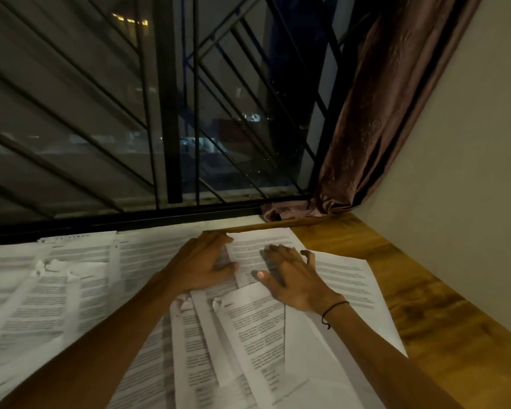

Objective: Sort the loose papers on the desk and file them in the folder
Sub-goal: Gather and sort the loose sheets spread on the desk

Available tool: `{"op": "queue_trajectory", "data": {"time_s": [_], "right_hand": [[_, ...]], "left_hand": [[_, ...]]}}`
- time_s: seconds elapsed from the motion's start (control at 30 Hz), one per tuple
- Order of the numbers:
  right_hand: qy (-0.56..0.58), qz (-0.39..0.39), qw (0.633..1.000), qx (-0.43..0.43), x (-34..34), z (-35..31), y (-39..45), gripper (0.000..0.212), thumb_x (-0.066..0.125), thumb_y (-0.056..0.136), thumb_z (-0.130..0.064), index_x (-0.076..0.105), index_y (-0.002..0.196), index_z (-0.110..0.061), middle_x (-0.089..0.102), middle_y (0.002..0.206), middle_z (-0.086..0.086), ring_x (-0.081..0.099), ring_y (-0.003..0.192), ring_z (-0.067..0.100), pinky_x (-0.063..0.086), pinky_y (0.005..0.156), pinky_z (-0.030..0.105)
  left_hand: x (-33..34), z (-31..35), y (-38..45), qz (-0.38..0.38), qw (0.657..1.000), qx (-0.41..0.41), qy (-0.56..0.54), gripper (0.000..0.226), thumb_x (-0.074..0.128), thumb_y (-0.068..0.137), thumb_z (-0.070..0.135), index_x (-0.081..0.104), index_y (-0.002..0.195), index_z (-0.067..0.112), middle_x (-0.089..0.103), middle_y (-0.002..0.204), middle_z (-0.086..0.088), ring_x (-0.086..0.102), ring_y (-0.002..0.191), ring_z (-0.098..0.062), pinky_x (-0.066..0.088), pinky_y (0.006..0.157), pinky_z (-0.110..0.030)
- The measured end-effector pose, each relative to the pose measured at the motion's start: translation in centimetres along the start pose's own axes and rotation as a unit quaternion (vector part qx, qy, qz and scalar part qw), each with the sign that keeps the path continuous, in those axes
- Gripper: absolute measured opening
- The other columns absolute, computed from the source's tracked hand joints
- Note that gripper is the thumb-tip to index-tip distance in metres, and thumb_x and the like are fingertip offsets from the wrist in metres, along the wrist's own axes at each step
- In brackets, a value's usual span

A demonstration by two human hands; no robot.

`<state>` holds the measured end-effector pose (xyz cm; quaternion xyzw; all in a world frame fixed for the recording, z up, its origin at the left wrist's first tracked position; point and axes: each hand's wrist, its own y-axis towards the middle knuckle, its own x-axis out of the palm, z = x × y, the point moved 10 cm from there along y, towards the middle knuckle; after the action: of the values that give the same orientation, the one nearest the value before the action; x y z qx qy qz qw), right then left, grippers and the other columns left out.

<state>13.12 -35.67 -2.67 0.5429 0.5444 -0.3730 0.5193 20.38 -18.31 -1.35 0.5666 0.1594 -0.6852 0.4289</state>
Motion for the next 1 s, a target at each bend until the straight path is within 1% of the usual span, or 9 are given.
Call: {"op": "queue_trajectory", "data": {"time_s": [0.1,0.17,0.27,0.4,0.53,0.7,0.77,0.87,1.0], "right_hand": [[-0.001,-0.025,1.000,-0.002,1.0,-0.6,0.5,0.066,0.029,0.103,-0.066,0.035,0.157,-0.027,0.035,0.163,-0.006,0.027,0.150,0.017,0.009,0.120,0.055],[-0.015,-0.031,0.999,0.005,1.2,-0.4,0.5,0.065,0.028,0.103,-0.067,0.039,0.154,-0.028,0.036,0.162,-0.006,0.028,0.149,0.017,0.008,0.119,0.057],[-0.029,-0.018,0.999,0.000,0.8,-0.4,0.6,0.063,0.029,0.102,-0.068,0.041,0.150,-0.029,0.037,0.160,-0.007,0.029,0.148,0.015,0.008,0.119,0.059],[-0.011,-0.006,0.999,-0.037,0.5,-2.5,1.2,0.064,0.033,0.102,-0.068,0.036,0.155,-0.032,0.034,0.162,-0.011,0.028,0.148,0.013,0.006,0.119,0.054],[-0.005,-0.034,0.997,-0.066,1.7,-5.0,2.1,0.068,0.030,0.102,-0.069,0.028,0.160,-0.034,0.028,0.167,-0.010,0.023,0.152,0.011,0.003,0.119,0.049],[-0.019,-0.053,0.995,-0.084,2.3,-5.3,2.1,0.066,0.028,0.102,-0.070,0.034,0.158,-0.036,0.028,0.166,-0.013,0.022,0.152,0.008,0.002,0.116,0.042],[-0.029,-0.053,0.995,-0.081,2.1,-5.0,2.1,0.066,0.029,0.101,-0.071,0.035,0.157,-0.036,0.028,0.166,-0.014,0.020,0.152,0.007,0.000,0.113,0.037],[-0.020,-0.046,0.995,-0.090,1.8,-5.7,2.2,0.066,0.031,0.101,-0.071,0.034,0.158,-0.036,0.026,0.167,-0.016,0.018,0.152,0.004,0.003,0.110,0.031],[-0.009,-0.046,0.991,-0.126,2.3,-8.6,2.8,0.067,0.031,0.101,-0.070,0.030,0.159,-0.036,0.026,0.166,-0.016,0.018,0.152,0.003,0.007,0.114,0.037]], "left_hand": [[-1.0,-1.8,-0.1,0.015,1.000,-0.001,0.018,0.066,0.060,0.090,0.066,0.045,0.145,0.034,0.050,0.143,0.007,0.050,0.126,-0.012,0.045,0.102,-0.032],[-1.4,-3.1,-0.3,0.014,1.000,-0.005,0.026,0.065,0.057,0.088,0.071,0.047,0.142,0.035,0.052,0.140,0.009,0.052,0.124,-0.012,0.046,0.101,-0.034],[-1.6,-5.3,-0.8,0.012,0.999,-0.026,0.033,0.070,0.053,0.086,0.076,0.045,0.143,0.037,0.051,0.142,0.009,0.051,0.126,-0.012,0.047,0.104,-0.037],[-1.7,-6.7,-1.3,0.008,0.998,-0.037,0.045,0.069,0.058,0.088,0.071,0.043,0.146,0.036,0.049,0.146,0.008,0.049,0.129,-0.012,0.043,0.107,-0.035],[-1.9,-8.2,-2.0,0.016,0.998,-0.059,0.033,0.069,0.059,0.086,0.072,0.044,0.144,0.038,0.051,0.144,0.009,0.052,0.126,-0.013,0.045,0.106,-0.036],[-3.4,-10.4,-3.0,0.020,0.997,-0.068,0.004,0.072,0.055,0.083,0.078,0.046,0.142,0.038,0.052,0.143,0.009,0.054,0.126,-0.013,0.050,0.104,-0.040],[-3.8,-11.2,-3.7,0.009,0.998,-0.064,0.018,0.071,0.055,0.085,0.075,0.045,0.144,0.036,0.050,0.144,0.009,0.051,0.127,-0.011,0.047,0.105,-0.037],[-3.5,-12.0,-4.5,-0.012,0.997,-0.065,0.033,0.068,0.055,0.089,0.070,0.043,0.146,0.035,0.048,0.146,0.009,0.048,0.128,-0.010,0.043,0.107,-0.036],[-3.3,-12.1,-5.1,-0.009,0.998,-0.059,0.028,0.069,0.056,0.089,0.070,0.042,0.147,0.035,0.045,0.148,0.010,0.045,0.131,-0.010,0.041,0.110,-0.038]]}}
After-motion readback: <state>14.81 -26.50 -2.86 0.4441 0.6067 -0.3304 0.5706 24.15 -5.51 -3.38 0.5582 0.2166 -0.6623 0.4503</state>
